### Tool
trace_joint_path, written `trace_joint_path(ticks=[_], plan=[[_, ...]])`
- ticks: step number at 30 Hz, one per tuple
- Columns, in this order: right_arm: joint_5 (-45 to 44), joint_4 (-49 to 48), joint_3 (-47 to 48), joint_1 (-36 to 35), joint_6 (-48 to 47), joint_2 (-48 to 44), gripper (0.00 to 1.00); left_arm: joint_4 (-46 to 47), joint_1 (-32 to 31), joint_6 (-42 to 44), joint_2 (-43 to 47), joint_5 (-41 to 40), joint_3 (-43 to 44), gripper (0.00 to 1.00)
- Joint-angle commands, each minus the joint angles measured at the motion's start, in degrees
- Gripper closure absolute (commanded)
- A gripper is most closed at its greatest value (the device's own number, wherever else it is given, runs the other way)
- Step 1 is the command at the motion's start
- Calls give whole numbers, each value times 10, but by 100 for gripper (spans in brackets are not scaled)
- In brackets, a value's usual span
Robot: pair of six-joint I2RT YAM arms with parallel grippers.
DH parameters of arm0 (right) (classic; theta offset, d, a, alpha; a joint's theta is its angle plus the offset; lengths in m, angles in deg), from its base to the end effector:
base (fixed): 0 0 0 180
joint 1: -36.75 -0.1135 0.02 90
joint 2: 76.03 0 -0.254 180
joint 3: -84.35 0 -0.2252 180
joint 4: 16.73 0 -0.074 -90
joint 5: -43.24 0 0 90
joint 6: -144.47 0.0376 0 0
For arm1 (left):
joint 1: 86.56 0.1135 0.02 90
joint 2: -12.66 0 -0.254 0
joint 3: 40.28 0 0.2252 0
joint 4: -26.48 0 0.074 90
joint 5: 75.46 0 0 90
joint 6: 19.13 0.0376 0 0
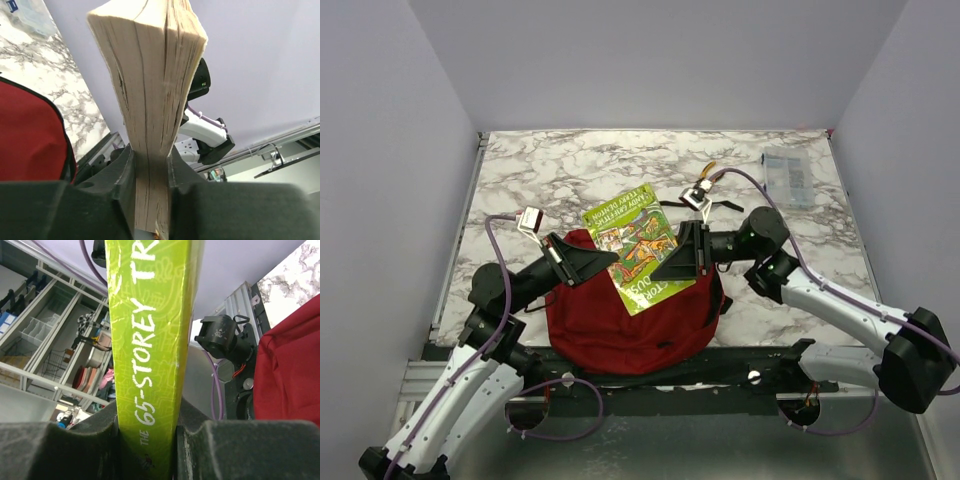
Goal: Pack the student bag
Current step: Pick up the book from the center of the board.
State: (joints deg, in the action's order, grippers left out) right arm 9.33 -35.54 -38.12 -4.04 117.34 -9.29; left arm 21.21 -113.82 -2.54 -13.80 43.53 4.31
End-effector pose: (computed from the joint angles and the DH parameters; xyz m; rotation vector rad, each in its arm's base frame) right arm 0.1580 0.1776 0.3267 -0.6885 1.7762 2.0297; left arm 0.0902 -0.0670 0.3205 -0.1456 1.6269 -1.7564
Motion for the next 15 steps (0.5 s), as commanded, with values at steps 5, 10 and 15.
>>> trace_joint_path(ticks=[5,10,15], plan=[[-146,-162,-80,-2,69,-34,46,41,1,-21,-22,-65,25,100],[-290,-300,-170,-8,142,-33,24,128,0,-71,8,-163,-35,100],[-365,-393,-178,-44,191,35,23,169,0,-87,11,-218,-54,100]])
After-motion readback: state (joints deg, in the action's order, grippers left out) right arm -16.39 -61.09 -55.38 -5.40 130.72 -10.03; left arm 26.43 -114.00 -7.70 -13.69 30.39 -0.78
